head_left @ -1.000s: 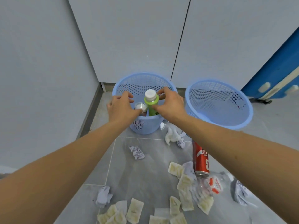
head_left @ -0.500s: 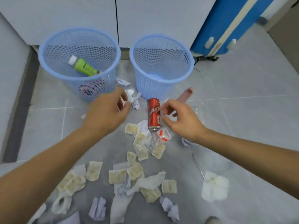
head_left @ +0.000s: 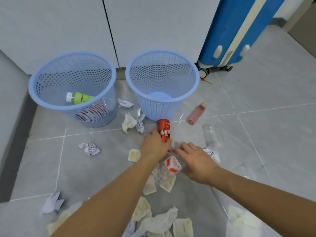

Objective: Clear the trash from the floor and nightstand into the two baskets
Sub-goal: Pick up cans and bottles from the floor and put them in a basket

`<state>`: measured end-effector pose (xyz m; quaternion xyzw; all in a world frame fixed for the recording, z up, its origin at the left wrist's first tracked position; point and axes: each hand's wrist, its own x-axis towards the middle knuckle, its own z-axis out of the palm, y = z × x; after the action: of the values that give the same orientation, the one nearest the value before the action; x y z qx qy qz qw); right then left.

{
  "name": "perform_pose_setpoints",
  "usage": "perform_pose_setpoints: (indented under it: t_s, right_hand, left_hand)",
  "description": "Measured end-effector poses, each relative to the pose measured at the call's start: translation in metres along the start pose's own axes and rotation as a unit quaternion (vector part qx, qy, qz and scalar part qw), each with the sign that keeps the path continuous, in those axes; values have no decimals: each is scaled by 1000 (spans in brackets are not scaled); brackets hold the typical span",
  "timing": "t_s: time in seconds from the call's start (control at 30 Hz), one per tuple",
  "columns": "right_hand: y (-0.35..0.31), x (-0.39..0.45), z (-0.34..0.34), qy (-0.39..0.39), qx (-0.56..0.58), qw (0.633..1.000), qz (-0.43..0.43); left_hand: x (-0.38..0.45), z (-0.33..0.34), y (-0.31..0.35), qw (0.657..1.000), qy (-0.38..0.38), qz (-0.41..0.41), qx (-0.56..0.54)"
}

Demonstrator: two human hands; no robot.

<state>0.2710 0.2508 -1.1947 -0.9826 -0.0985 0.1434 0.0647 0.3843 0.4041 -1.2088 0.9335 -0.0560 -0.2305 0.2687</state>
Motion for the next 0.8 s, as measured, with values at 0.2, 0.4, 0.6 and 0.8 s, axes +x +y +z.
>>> perform_pose_setpoints:
  t_s: [0.2,0.4,0.6,0.8]
  right_hand:
    - [-5,-2,11,-38,19,999,-1]
    - [1,-33,-30,-27,145,989,1]
    - [-16,-57,-97,56,222,973,13]
    - [-73,0,-178,194,295,935,42]
  left_hand:
    - [14,9,-1,999,-32,-28,23]
    - [-30,-41,-30,998,-36,13,-56]
    - [-80,-149,-79,981,127,84,-121]
    - [-67,-278,-93,908,316,134,-240]
